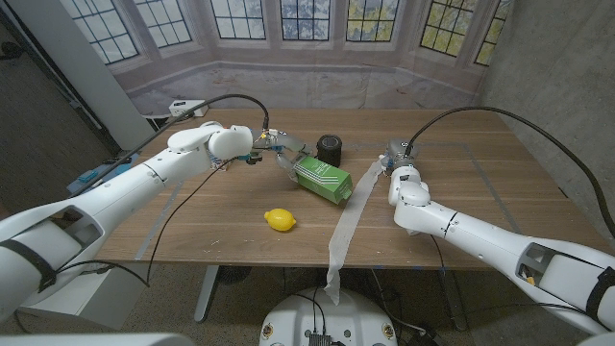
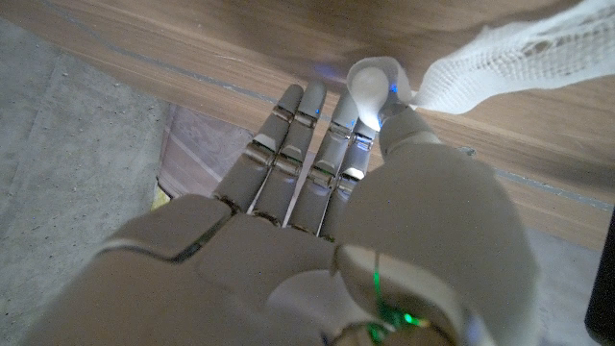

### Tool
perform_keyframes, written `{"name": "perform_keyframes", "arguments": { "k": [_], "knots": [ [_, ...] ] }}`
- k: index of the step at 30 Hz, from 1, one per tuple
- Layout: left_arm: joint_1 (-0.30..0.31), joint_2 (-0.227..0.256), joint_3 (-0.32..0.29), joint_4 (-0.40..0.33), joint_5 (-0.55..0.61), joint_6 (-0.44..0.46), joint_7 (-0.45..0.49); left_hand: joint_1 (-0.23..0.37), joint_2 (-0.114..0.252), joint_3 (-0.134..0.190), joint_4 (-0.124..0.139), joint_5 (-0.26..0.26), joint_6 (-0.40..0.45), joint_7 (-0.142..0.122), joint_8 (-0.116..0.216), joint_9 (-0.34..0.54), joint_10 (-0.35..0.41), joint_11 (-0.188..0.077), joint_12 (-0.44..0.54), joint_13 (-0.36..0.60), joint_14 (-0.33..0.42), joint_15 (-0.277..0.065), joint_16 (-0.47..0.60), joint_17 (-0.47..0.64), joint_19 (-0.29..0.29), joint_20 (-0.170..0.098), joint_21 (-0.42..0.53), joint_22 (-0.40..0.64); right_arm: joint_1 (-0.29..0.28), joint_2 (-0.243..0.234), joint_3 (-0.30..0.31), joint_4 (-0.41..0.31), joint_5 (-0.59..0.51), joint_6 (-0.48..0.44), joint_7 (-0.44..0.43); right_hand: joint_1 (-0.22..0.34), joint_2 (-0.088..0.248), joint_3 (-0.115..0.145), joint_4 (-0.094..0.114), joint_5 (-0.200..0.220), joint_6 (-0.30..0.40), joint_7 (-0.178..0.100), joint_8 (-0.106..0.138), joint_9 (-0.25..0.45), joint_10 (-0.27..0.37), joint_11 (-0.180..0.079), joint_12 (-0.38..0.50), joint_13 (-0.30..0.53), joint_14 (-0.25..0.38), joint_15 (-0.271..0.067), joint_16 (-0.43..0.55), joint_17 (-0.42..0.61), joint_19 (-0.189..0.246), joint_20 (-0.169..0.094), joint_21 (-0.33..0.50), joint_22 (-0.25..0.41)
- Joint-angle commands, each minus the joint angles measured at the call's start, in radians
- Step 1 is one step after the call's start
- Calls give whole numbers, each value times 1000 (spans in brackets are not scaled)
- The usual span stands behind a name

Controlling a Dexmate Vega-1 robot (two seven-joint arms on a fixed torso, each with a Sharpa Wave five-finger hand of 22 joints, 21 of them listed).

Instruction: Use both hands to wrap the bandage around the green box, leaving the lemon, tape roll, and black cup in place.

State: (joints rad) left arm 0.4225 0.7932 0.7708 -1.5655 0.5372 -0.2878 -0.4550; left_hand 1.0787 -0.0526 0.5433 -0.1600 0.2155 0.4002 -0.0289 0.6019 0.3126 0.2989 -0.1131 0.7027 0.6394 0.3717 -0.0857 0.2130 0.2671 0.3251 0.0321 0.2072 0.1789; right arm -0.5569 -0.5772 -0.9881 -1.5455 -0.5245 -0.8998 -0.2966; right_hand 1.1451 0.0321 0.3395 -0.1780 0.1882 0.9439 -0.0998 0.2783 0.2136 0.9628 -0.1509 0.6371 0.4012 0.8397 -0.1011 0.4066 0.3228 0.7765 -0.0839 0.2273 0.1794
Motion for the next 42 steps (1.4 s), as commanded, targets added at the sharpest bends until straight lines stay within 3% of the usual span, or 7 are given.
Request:
{"name": "perform_keyframes", "arguments": {
  "k": [1, 26, 42],
  "knots": [
    [0, 0, -4, -15, 5, 10, -12, -5, 43, 12, 4, 7, 85, -23, 119, 2, 60, -53, 6, 4, 9, -4, -5, 4, -1, -7, -2, 2, -18, -10, 14, -51, -23, -15, -12, 15, 0, 3, 5, 5, 9, -2, 10, 4, 9, -3, 6, 6, 8, -133, 2, 6, 11, -32, 9, 2],
    [-18, -28, 10, -7, 16, 26, -13, -6, 42, 12, 4, 7, 87, -22, 133, -5, 66, -52, 5, 8, 15, -5, -5, 4, -2, -5, -2, 2, -55, -11, 55, -165, -64, -33, -52, 42, -5, 1, 6, 5, 30, -3, 15, 8, 27, -8, 15, 13, 31, -135, 0, 16, 10, -33, 6, 2],
    [-5, -47, 21, -50, 34, 91, -19, -7, 45, 13, 5, 8, 89, -25, 142, -9, 74, -52, 6, 10, 17, -5, -5, 5, -7, -4, -4, 2, -87, -19, 78, -248, -90, -23, -61, 63, -4, -2, 7, 6, 32, -3, 14, 10, 31, -13, 17, 18, 45, -136, 5, 29, 12, -37, 7, 3]
  ]
}}
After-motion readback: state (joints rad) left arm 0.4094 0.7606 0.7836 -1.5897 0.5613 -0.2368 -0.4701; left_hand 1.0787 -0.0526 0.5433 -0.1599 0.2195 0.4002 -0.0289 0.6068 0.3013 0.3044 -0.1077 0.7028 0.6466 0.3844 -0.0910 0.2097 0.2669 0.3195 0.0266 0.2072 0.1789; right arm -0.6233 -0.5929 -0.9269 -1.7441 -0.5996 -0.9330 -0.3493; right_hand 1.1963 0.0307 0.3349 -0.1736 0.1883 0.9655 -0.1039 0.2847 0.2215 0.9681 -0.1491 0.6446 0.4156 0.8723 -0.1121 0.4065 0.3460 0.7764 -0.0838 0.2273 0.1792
